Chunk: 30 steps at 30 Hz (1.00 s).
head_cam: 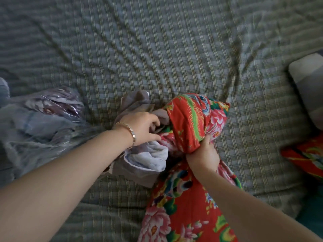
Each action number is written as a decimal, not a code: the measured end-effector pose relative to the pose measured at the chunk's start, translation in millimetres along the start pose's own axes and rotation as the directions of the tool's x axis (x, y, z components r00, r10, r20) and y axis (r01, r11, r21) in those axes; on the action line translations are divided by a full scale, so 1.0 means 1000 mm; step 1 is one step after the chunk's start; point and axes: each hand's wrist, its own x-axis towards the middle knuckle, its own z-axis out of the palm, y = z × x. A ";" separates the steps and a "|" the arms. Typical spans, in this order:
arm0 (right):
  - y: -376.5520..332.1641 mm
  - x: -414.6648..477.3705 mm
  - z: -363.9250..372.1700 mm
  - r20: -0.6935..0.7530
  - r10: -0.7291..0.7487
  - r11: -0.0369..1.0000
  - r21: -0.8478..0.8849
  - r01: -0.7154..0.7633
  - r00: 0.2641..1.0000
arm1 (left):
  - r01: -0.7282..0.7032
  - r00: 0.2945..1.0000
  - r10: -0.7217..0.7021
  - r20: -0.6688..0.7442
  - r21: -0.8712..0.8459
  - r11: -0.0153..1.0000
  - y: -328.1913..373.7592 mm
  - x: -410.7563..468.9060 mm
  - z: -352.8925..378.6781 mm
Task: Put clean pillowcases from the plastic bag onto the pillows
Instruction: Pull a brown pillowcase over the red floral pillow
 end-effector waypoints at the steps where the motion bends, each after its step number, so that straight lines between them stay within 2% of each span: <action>1: 0.004 -0.002 -0.007 0.012 -0.065 0.998 -0.007 0.065 0.998 | 0.066 0.997 -0.066 -0.050 -0.004 0.998 -0.009 -0.006 -0.003; 3: 0.012 -0.008 -0.024 0.027 -0.234 0.972 -0.027 0.235 0.972 | 0.218 0.965 -0.217 -0.148 -0.012 0.976 -0.023 -0.018 -0.011; 5: 0.022 -0.013 -0.045 0.064 -0.391 0.917 -0.059 0.395 0.918 | 0.345 0.919 -0.347 -0.186 -0.044 0.938 -0.031 -0.030 -0.019; 8: 0.042 -0.029 -0.079 0.134 -0.569 0.807 -0.100 0.583 0.811 | 0.394 0.886 -0.390 -0.250 -0.034 0.918 -0.032 -0.052 -0.028; 12: 0.052 -0.063 -0.127 0.177 -0.776 0.578 -0.184 0.795 0.605 | 0.358 0.897 -0.320 -0.304 0.077 0.931 -0.023 -0.079 -0.036; 15: 0.042 -0.085 -0.163 0.364 -0.796 0.449 -0.181 0.875 0.483 | 0.267 0.919 -0.214 -0.331 0.123 0.956 -0.001 -0.098 -0.048; 17: 0.033 -0.094 -0.175 0.519 -0.745 0.395 -0.163 0.904 0.419 | 0.163 0.943 -0.121 -0.311 0.114 0.980 0.019 -0.110 -0.052; 18: 0.031 -0.098 -0.174 0.568 -0.726 0.378 -0.141 0.915 0.388 | 0.079 0.943 -0.031 -0.331 0.130 0.988 0.029 -0.115 -0.052; 19: 0.030 -0.102 -0.174 0.576 -0.731 0.371 -0.116 0.921 0.367 | -0.057 0.918 0.120 -0.378 0.174 0.983 0.039 -0.121 -0.052; 21: 0.029 -0.108 -0.175 0.547 -0.757 0.369 -0.095 0.924 0.358 | -0.307 0.829 0.423 -0.367 0.334 0.891 0.057 -0.130 -0.055; 23: 0.032 -0.111 -0.172 0.508 -0.770 0.412 -0.065 0.909 0.386 | -0.449 0.747 0.594 -0.299 0.432 0.782 0.065 -0.136 -0.051; 26: 0.040 -0.108 -0.167 0.417 -0.791 0.481 -0.030 0.876 0.448 | -0.500 0.700 0.647 -0.303 0.439 0.746 0.073 -0.150 -0.042; 28: 0.045 -0.106 -0.169 0.371 -0.772 0.556 0.003 0.831 0.516 | -0.457 0.707 0.599 -0.377 0.403 0.793 0.076 -0.161 -0.037; 30: 0.052 -0.102 -0.174 0.287 -0.732 0.658 0.065 0.750 0.618 | -0.383 0.718 0.536 -0.443 0.391 0.837 0.078 -0.167 -0.033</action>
